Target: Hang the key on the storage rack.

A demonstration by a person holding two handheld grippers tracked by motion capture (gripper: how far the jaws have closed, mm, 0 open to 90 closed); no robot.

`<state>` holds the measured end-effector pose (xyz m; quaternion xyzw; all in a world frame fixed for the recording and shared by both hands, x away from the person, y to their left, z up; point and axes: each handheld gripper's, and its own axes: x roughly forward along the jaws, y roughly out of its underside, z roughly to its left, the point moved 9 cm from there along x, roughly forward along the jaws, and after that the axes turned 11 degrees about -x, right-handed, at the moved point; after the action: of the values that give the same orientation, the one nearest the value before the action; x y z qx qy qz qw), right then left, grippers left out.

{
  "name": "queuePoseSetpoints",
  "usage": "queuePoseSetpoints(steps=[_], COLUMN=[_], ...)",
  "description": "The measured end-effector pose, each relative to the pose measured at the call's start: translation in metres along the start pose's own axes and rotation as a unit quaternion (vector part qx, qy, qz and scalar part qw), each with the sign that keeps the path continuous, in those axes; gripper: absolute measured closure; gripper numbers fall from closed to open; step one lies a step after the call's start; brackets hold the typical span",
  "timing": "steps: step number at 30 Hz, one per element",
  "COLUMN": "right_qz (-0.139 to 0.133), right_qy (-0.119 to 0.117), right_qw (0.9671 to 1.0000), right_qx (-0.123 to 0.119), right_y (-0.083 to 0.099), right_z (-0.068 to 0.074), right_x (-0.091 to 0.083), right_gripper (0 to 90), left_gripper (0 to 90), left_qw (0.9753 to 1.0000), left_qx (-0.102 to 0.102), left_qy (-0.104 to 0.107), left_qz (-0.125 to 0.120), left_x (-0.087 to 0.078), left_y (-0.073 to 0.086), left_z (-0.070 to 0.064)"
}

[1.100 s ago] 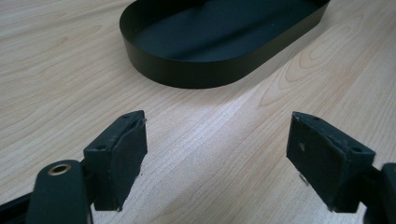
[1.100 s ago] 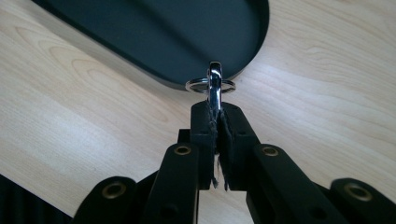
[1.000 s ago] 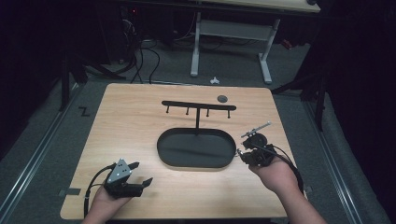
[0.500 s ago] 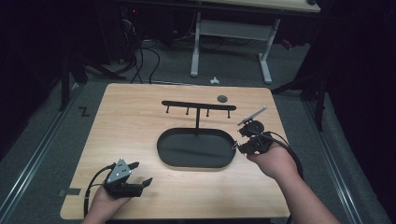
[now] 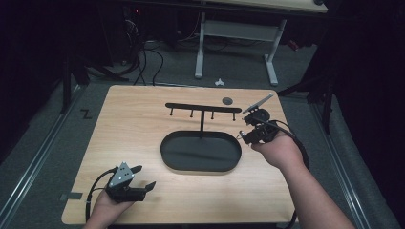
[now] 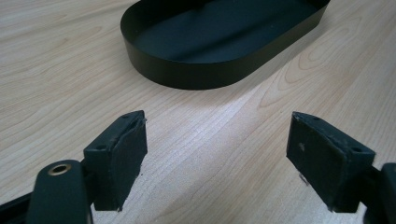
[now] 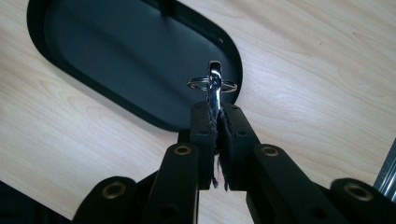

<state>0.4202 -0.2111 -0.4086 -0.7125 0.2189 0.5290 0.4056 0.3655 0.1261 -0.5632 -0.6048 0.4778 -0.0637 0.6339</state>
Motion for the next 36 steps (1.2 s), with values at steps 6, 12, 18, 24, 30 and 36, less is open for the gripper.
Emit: queuePoseSetpoints(steps=[6,12,18,24,30,36], right_qz=[-0.003,-0.008,-0.011,-0.019,-0.021,-0.021], right_qy=[-0.001,0.002,0.006,0.000,0.004,0.005], right_qw=[1.0000,0.9999,0.9999,0.9998,0.9996,0.9996], right_qx=[0.006,0.006,0.006,0.011,0.015,0.019], right_y=[-0.012,-0.024,-0.034,-0.040,-0.044,-0.049], right_z=[-0.006,-0.010,-0.013,-0.015,-0.017,-0.022], right_x=[-0.004,-0.007,-0.007,-0.006,-0.006,-0.004], right_gripper=[84.8,84.9,84.8,84.9,84.8,84.8], left_gripper=[20.7,20.7,20.8,20.7,20.7,20.7], left_qw=[1.0000,1.0000,1.0000,1.0000,1.0000,1.0000], left_qx=[-0.002,-0.002,-0.002,-0.003,-0.003,-0.001], left_qy=[0.000,0.000,0.000,0.000,0.000,0.001], left_qz=[-0.002,-0.002,-0.002,-0.003,-0.003,-0.002], left_x=[-0.001,-0.001,-0.001,-0.002,-0.002,-0.001], left_y=[-0.001,-0.001,-0.001,-0.001,-0.001,-0.001], left_z=[0.001,0.001,0.002,0.002,0.002,0.002])
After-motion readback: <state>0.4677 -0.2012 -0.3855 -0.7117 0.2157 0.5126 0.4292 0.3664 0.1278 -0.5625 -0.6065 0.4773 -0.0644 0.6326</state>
